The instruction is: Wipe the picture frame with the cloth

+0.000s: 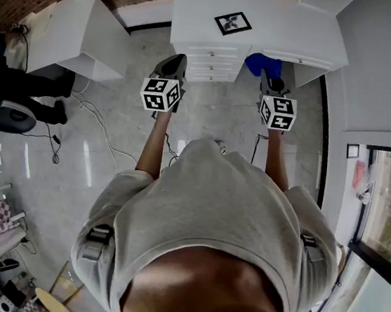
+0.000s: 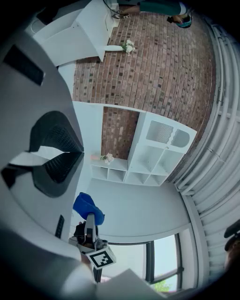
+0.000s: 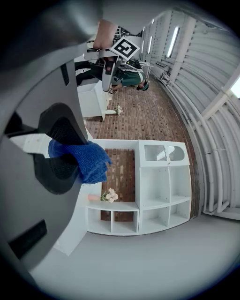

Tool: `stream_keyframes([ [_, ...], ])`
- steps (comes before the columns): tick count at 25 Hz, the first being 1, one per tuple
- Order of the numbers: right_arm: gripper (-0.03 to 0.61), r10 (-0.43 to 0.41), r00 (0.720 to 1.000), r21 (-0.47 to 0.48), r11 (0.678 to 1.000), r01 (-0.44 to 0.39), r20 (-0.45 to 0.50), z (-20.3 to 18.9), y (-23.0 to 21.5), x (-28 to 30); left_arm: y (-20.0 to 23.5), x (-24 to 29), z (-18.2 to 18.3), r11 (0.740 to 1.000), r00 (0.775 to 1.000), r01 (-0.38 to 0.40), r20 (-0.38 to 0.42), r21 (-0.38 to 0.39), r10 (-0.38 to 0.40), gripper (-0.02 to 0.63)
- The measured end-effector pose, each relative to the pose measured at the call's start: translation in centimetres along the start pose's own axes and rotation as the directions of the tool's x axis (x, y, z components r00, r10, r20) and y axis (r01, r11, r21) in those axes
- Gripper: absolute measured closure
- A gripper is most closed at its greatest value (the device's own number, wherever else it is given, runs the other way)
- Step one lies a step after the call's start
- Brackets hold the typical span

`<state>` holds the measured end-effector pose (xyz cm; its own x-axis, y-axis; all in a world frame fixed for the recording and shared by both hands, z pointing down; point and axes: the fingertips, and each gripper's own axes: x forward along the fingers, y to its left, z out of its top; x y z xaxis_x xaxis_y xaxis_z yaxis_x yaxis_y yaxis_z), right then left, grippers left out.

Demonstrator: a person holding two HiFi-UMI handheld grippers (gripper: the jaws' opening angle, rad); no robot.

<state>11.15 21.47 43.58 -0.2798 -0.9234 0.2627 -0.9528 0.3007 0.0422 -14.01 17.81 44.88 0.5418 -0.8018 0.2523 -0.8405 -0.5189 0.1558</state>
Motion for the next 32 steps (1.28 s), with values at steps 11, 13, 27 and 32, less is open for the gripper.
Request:
stream_keyframes([
  [11,0.523,0.011,1.0,0.008,1.0,-0.011,-0.003,-0.5,-0.2,-0.5,-0.8,-0.2,-0.4,1.0,1.0,-0.007,-0.004,0.002,0.007,0.597],
  [13,0.523,0.017,1.0,0.007,1.0,-0.017,-0.007,-0.7,-0.3,-0.6,-1.2,-0.2,-0.6,1.0,1.0,-0.01,-0.008,0.001,0.01,0.597],
  [27,0.523,0.075,0.997,0.003,0.997,-0.075,-0.015,-2.4,-3.0,-1.7,-4.7,0.5,-1.5,0.999,0.998,-0.053,-0.015,0.004,0.054,0.597],
  [32,0.523,0.088,0.996,0.007,0.996,-0.088,-0.016,-3.0,-3.6,-1.7,-5.3,0.6,-2.2,0.998,0.997,-0.065,-0.028,0.002,0.065,0.597],
])
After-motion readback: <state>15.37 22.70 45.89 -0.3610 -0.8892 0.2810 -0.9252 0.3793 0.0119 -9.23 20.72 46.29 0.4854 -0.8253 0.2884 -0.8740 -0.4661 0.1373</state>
